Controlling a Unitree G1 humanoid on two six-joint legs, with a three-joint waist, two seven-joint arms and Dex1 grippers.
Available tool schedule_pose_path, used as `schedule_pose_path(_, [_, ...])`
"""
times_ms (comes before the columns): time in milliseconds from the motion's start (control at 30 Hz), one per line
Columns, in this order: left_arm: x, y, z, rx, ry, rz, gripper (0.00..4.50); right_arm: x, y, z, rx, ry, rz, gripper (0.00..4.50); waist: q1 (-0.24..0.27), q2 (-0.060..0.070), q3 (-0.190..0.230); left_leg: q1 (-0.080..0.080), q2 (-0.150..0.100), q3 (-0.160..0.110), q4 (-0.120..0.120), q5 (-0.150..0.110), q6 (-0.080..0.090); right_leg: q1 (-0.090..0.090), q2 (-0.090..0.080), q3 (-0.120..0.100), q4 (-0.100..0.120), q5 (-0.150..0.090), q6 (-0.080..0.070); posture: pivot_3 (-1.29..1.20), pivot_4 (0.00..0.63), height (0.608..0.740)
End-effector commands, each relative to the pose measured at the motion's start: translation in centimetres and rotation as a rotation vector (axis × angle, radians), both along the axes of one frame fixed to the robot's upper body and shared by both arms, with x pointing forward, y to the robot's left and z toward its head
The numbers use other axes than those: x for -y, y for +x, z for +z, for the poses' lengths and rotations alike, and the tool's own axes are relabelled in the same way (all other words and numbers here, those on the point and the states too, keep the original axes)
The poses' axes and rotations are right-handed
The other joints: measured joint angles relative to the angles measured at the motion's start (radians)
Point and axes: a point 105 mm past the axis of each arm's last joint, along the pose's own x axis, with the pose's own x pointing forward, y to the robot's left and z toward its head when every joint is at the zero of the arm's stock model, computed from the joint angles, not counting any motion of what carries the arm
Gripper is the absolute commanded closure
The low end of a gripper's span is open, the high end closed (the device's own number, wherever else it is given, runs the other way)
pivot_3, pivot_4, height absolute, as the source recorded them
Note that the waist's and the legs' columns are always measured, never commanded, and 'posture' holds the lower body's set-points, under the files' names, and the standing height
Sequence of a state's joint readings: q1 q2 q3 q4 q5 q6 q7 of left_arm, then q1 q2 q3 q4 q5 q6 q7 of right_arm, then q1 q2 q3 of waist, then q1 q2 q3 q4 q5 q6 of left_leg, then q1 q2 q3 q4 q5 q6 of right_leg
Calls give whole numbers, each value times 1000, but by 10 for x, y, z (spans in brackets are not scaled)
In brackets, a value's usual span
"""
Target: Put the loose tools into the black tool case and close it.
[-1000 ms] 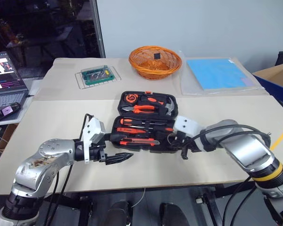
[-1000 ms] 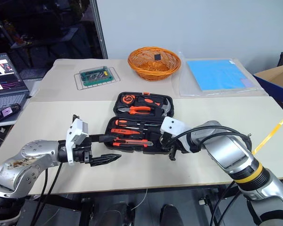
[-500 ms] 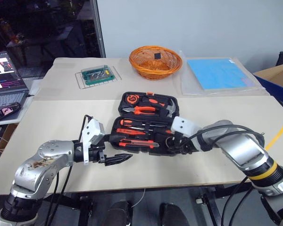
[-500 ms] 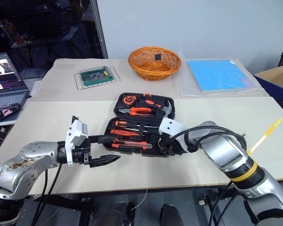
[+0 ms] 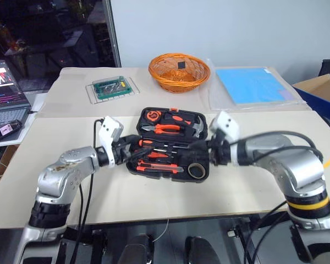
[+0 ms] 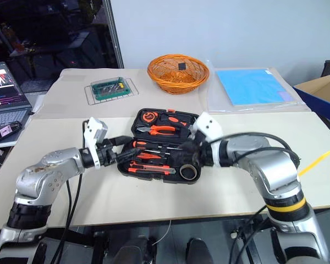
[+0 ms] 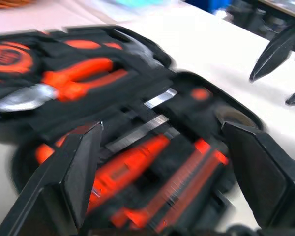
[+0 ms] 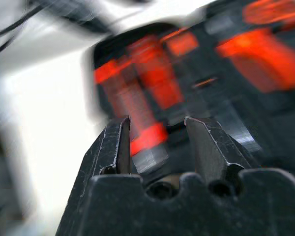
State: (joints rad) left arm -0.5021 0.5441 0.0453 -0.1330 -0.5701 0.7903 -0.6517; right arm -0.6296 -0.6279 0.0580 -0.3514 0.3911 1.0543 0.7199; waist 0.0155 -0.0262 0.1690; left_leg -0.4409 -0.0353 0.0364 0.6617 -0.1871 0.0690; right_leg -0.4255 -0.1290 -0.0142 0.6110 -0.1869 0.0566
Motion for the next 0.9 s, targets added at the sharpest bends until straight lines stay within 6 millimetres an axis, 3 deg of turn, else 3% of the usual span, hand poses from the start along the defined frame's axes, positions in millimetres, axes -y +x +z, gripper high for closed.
schedule_pose_path(33, [-5,36,12,-95,-22,180,355,37,32,18,38,93,-297,2383,10,-2,1,0,-1,0,0,0,0,0,0,-1,0,0,0,0,150,740])
schedule_pose_path(200, [0,77,21,-242,-103,224,355,59,64,9,-57,142,-494,2383,5,-2,1,-1,-4,0,0,5,7,0,1,-1,0,2,2,0,150,740])
schedule_pose_path(367, [-3,107,13,-304,-75,315,355,55,94,4,-137,197,-539,2383,-18,-2,2,-1,-4,0,-2,6,7,-1,2,0,0,2,2,0,150,740])
schedule_pose_path(500, [-5,117,3,-332,-66,375,355,56,112,-7,-198,224,-572,2383,-28,-3,2,-1,-4,0,-3,5,7,-1,2,0,0,2,2,0,150,740])
schedule_pose_path(600, [-12,119,-1,-349,-82,412,984,47,116,-17,-270,253,-539,2346,-31,-3,2,-1,-4,0,-3,5,7,-1,2,0,0,2,2,0,150,740])
schedule_pose_path(633, [-14,119,-2,-355,-90,414,1495,45,117,-20,-284,251,-526,2346,-32,-3,2,-1,-4,0,-4,5,7,-1,1,0,0,2,2,0,150,740])
schedule_pose_path(767, [-22,118,-7,-380,-110,431,2745,38,116,-40,-335,197,-496,3261,-34,-3,3,-2,-4,0,-4,5,7,-3,1,1,1,2,2,0,150,740])
schedule_pose_path(867, [-24,118,-7,-382,-129,436,3893,35,117,-45,-348,186,-474,4401,-37,-3,3,-1,-4,0,-3,2,2,-3,1,1,1,3,2,0,150,740])
schedule_pose_path(900, [-24,118,-7,-382,-136,434,4306,34,117,-47,-347,178,-470,4500,-37,-3,3,-1,-4,0,-3,2,1,-3,1,1,2,3,2,0,150,740])
